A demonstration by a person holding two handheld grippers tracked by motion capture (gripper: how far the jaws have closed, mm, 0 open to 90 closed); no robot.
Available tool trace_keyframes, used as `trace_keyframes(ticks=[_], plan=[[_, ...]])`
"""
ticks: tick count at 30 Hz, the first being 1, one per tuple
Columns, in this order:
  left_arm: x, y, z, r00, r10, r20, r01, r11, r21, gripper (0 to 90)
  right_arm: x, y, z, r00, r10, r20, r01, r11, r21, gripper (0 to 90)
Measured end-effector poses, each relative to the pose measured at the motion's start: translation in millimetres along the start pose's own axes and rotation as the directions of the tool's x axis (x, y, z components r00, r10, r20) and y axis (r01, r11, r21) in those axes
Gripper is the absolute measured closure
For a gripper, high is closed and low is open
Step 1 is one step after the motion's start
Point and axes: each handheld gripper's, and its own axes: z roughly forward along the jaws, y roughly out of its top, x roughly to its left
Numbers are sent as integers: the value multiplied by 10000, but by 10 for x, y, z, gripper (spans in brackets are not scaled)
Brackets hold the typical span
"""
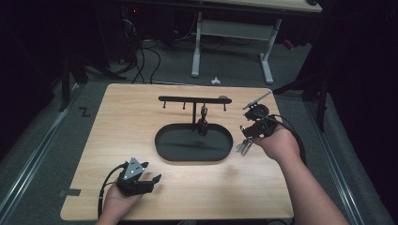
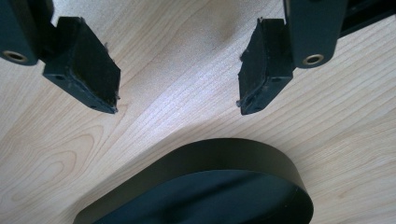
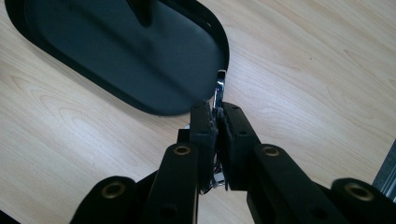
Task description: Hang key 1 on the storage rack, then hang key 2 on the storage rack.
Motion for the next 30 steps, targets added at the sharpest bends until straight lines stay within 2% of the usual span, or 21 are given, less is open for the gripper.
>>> trace_keyframes(ticks=[10, 14, 30], plan=[[7, -4, -13, 10000, -25, 19, 25, 10000, -84, 302, 88, 164, 11, 9994, -310, -153, 309, 9995, -73, 846], [10, 8, -6, 10000, -47, 13, 48, 9999, -115, 302, 102, 224, 27, 9996, -211, -172, 209, 9997, -123, 846], [12, -12, -4, 10000, -69, -56, 69, 10000, -61, 304, 156, 481, 21, 9983, -508, -288, 499, 9983, -312, 846]])
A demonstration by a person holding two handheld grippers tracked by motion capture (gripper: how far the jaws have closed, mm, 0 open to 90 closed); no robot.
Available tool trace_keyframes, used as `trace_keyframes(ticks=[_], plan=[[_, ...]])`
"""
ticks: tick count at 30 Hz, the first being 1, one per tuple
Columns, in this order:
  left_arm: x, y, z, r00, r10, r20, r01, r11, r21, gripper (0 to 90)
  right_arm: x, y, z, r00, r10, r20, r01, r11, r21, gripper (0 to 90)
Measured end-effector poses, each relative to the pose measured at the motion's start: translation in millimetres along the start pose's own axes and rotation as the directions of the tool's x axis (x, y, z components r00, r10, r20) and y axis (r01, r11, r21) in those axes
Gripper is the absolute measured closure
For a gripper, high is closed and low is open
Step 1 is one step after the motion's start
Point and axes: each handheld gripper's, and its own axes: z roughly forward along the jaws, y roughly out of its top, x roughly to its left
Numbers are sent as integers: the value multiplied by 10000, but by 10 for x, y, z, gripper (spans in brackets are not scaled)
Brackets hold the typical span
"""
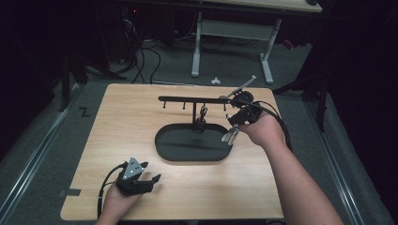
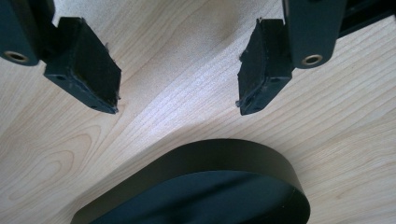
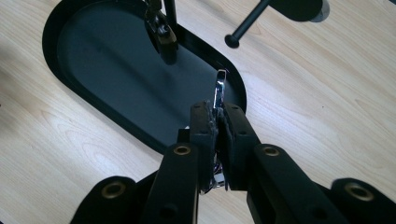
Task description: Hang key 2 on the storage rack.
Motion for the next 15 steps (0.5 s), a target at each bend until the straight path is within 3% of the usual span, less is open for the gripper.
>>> trace_keyframes(ticks=[9, 15], plan=[[-25, 0, -14, 9999, 107, -35, -107, 9999, 98, 305, 49, 105, 18, 9999, -85, -74, 84, 9999, -151, 846], [-22, -32, -50, 9998, 155, -132, -153, 9997, 179, 305, 2, 171, 34, 9999, 107, -108, -110, 9996, -272, 846]])
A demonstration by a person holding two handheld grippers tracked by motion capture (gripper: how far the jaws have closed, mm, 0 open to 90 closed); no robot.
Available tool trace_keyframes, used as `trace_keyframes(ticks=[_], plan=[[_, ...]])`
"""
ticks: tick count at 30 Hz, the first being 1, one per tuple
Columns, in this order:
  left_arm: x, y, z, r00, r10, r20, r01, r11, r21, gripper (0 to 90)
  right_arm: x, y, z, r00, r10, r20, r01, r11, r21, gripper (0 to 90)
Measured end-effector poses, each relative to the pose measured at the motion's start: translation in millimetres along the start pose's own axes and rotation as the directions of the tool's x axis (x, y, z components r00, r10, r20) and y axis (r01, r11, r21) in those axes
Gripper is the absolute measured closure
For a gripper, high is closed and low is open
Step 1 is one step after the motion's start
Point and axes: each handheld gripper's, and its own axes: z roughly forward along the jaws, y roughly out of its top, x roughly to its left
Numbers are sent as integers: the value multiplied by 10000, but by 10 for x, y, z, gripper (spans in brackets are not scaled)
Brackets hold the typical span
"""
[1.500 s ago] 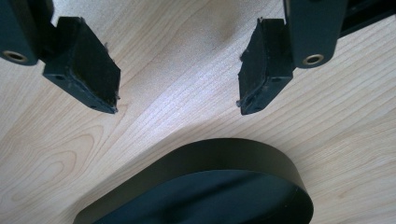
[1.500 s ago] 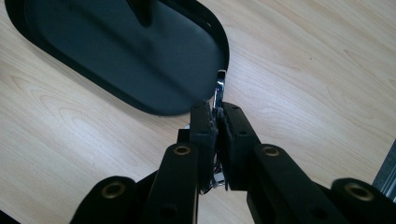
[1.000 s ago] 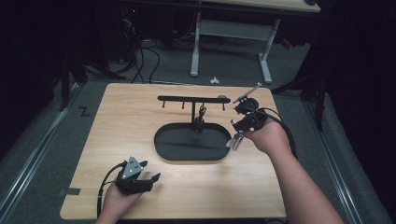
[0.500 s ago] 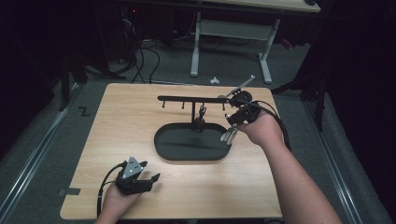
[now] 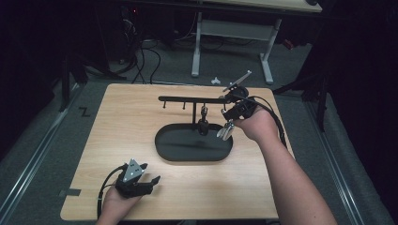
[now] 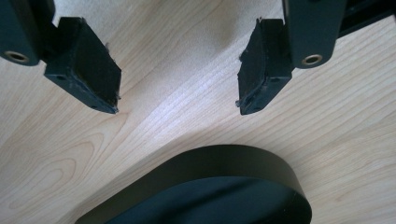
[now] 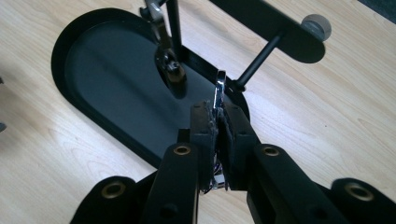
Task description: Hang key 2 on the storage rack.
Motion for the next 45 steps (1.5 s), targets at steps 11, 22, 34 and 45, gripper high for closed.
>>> trace_keyframes(ticks=[11, 22, 34, 45], plan=[[27, -23, -24, 9999, -127, -60, 127, 9999, -5, 306, -175, 14, 47, 9983, 448, -377, -458, 9986, -256, 844], [20, -28, -21, 10000, -79, -42, 80, 9999, 63, 306, -218, -31, 109, 9979, 358, -547, -380, 9984, -413, 830], [23, -29, -20, 10000, -84, -40, 84, 9999, 65, 306, -236, -55, 126, 9987, 463, -208, -472, 9979, -450, 824], [4, -19, -11, 10000, -47, -30, 47, 10000, 13, 305, -175, -238, 217, 9981, 573, -220, -580, 9978, -326, 658]])
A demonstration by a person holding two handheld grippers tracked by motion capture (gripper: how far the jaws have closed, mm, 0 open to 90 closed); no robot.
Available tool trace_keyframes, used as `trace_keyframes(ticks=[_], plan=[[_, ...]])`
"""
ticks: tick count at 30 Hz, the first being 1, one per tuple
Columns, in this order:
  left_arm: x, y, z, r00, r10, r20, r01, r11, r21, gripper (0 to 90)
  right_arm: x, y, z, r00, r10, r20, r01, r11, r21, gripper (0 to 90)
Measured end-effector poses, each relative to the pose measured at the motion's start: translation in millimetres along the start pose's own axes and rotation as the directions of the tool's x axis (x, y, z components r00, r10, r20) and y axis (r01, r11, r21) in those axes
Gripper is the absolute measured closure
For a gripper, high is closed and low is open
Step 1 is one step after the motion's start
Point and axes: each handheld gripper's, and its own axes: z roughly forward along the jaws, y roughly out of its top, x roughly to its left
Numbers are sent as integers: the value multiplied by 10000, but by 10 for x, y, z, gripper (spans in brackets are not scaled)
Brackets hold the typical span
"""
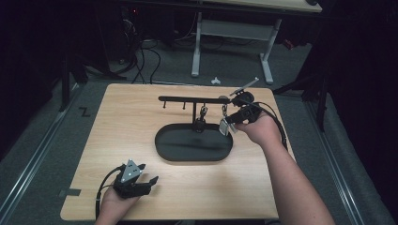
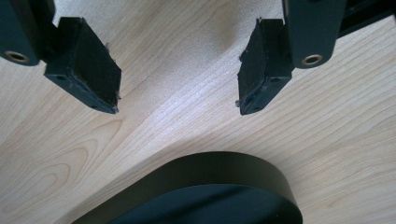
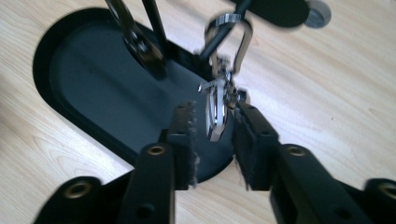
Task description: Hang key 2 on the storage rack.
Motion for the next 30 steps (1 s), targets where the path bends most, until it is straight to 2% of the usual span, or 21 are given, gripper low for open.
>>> trace_keyframes(ticks=[4, 14, 22, 26, 30], plan=[[-10, 7, 5, 10000, 86, 41, -87, 9999, 105, 305, 17, -127, 46, 9999, 107, 54, -107, 9999, -16, 596], [-32, 13, 22, 9999, 108, 33, -108, 9999, 47, 305, 35, -536, 192, 9992, 399, 96, -394, 9978, -530, 481], [-38, 19, 22, 9998, 199, 86, -200, 9997, 128, 305, 7, -945, 394, 9970, 766, 147, -748, 9921, -1011, 457], [-54, 21, 29, 9997, 218, 54, -219, 9997, 85, 305, -14, -1177, 472, 9943, 1057, 143, -1029, 9860, -1315, 442], [-71, 29, 28, 9996, 251, 102, -252, 9996, 92, 305, -2, -1421, 543, 9933, 1098, 351, -1028, 9815, -1614, 416]])
